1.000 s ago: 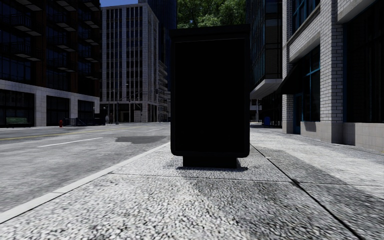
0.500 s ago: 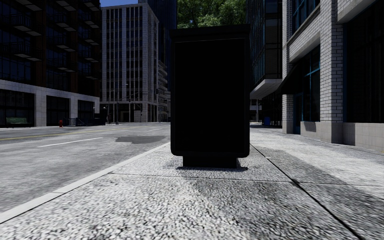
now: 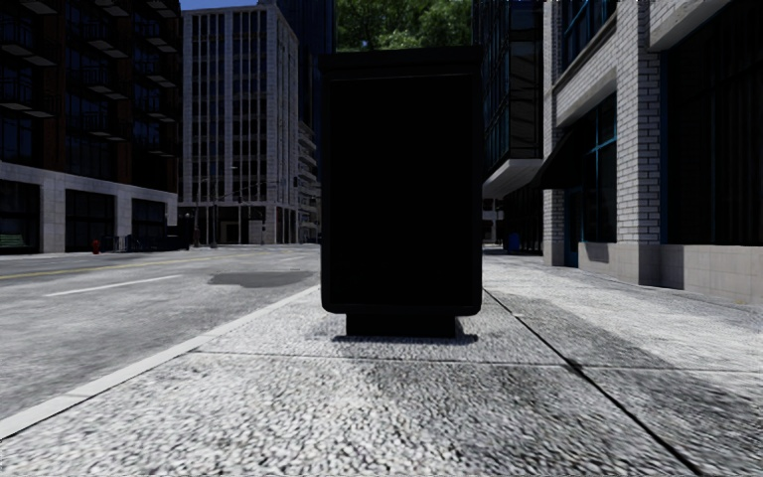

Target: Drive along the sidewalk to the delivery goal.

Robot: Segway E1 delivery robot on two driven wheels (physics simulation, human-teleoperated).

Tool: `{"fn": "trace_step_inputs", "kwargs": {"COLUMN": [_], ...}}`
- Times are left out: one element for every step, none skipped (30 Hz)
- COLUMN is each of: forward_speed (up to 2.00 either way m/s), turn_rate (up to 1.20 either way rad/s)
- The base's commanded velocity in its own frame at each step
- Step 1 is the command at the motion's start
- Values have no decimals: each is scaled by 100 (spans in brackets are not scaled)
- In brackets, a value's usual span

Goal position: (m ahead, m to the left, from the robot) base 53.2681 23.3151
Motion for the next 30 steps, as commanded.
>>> {"fn": "trace_step_inputs", "kwargs": {"forward_speed": [72,77,79,79,80,81,81,84,84,90,93,94,95,95,95,95,96,96,97,99,104,107,111,111,113,115,118,118,121,128], "turn_rate": [-46,-50,-53,-53,-58,-60,-60,-60,-60,-60,-60,-60,-60,-60,-61,-61,-61,-61,-61,-61,-61,-61,-61,-61,-61,-61,-61,-61,-61,-61]}}
